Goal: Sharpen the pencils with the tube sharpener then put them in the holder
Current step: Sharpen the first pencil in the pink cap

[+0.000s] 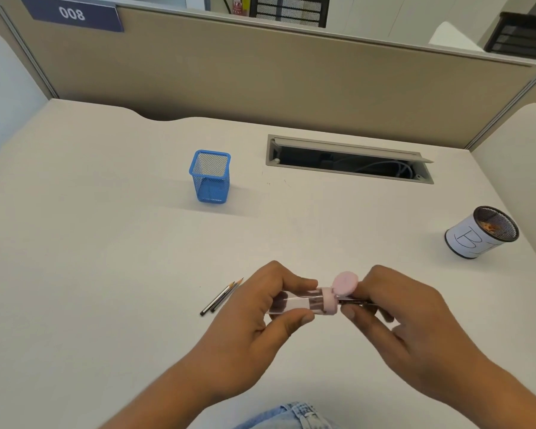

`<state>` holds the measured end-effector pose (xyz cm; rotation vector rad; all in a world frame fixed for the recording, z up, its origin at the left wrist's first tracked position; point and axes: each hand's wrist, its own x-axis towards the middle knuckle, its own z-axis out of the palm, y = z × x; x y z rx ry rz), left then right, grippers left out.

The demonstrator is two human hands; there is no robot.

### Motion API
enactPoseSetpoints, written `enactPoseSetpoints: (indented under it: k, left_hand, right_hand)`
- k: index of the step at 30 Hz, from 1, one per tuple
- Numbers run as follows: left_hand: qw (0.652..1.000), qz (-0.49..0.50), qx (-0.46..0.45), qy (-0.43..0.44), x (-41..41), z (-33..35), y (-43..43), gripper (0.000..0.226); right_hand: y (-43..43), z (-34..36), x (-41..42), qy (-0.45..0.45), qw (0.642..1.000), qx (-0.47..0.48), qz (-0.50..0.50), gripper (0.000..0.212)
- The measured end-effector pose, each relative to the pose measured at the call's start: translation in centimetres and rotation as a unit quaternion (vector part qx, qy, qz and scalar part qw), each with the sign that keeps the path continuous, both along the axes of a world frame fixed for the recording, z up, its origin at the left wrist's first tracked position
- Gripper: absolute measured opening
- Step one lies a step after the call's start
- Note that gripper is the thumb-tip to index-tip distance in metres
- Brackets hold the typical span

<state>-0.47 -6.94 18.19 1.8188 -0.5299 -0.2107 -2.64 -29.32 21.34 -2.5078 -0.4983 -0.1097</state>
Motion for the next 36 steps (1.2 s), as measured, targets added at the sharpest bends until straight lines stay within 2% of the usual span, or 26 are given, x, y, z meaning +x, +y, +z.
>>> enactPoseSetpoints:
  k: [3,5,6,8,9,11,12,13,14,16,18,20,21,23,26,28,30,31,33,34,36]
  left_hand:
    - [0.999,0.002,-0.028,0.036,-0.1,0.0,-0.1,0.016]
    - [0.999,-0.003,-0.029,0.022,-0.1,-0.1,-0.1,0.016]
    - [1.0,-0.004,-0.024,0.006,0.0,-0.2,-0.1,0.016]
    - [0.999,-0.007,-0.01,-0.04,0.2,-0.3,0.0,0.017]
    - [0.998,-0.012,-0.002,-0.066,0.2,-0.4,0.1,0.018]
    - [0.994,-0.029,0.013,-0.102,0.3,-0.5,0.2,0.019]
    - [0.993,-0.037,0.019,-0.112,0.4,-0.5,0.2,0.018]
    - [0.992,-0.043,0.026,-0.117,0.4,-0.6,0.2,0.018]
    - [0.992,-0.044,0.029,-0.117,0.4,-0.6,0.2,0.018]
    - [0.994,-0.03,0.028,-0.105,0.5,-0.6,0.3,0.017]
    - [0.997,-0.006,0.02,-0.08,0.5,-0.4,0.3,0.013]
    - [0.999,0.015,0.006,-0.037,0.3,-0.2,0.4,0.015]
    - [1.0,0.023,-0.001,-0.015,0.2,-0.1,0.5,0.016]
    - [0.999,0.031,-0.013,0.019,0.1,0.0,0.6,0.015]
    - [0.999,0.022,-0.023,0.027,0.1,0.0,0.7,0.015]
    - [1.0,0.015,-0.021,-0.006,0.2,0.0,0.8,0.016]
    - [0.998,0.008,-0.009,-0.062,0.3,-0.1,0.9,0.015]
    - [0.996,0.001,0.002,-0.087,0.3,-0.2,0.9,0.016]
    - [0.993,-0.012,0.025,-0.117,0.4,-0.3,0.9,0.02]
    - [0.992,-0.015,0.032,-0.123,0.4,-0.3,0.9,0.021]
    - [0.992,-0.01,0.032,-0.118,0.3,-0.3,0.9,0.019]
  right_hand:
    - [-0.2,-0.4,0.2,-0.099,0.991,-0.086,0.036,0.027]
    - [0.1,-0.1,0.2,-0.099,0.991,-0.071,0.048,0.031]
    - [0.5,0.2,0.1,-0.066,0.996,-0.046,0.04,0.033]
    - [1.4,0.6,-0.1,0.083,0.994,0.064,-0.021,0.038]
    - [1.6,0.8,-0.1,0.174,0.973,0.134,-0.07,0.042]
    - [1.7,1.1,0.0,0.371,0.879,0.266,-0.138,0.041]
    - [1.7,1.2,0.2,0.431,0.835,0.308,-0.15,0.039]
    - [1.7,1.3,0.3,0.456,0.818,0.318,-0.147,0.039]
    - [1.7,1.3,0.4,0.459,0.821,0.311,-0.136,0.04]
    - [1.5,1.1,0.4,0.403,0.871,0.261,-0.107,0.042]
    - [1.3,0.9,0.5,0.3,0.927,0.211,-0.078,0.025]
    - [0.7,0.5,0.7,0.151,0.979,0.138,-0.027,0.009]
    - [0.5,0.5,0.9,0.068,0.996,0.062,0.007,0.012]
    - [0.4,0.1,1.1,-0.041,0.997,-0.052,0.047,0.019]
    - [0.6,-0.2,1.2,-0.095,0.991,-0.08,0.052,0.026]
    - [1.3,0.3,1.0,-0.05,0.997,-0.032,0.048,0.024]
    - [1.9,0.4,0.7,0.104,0.991,0.088,-0.013,0.03]
    - [2.0,0.6,0.6,0.202,0.964,0.161,-0.06,0.038]
    - [2.0,1.0,0.8,0.386,0.876,0.267,-0.109,0.048]
    - [1.9,1.2,0.8,0.419,0.857,0.28,-0.108,0.05]
    - [1.9,1.4,0.9,0.402,0.873,0.26,-0.09,0.049]
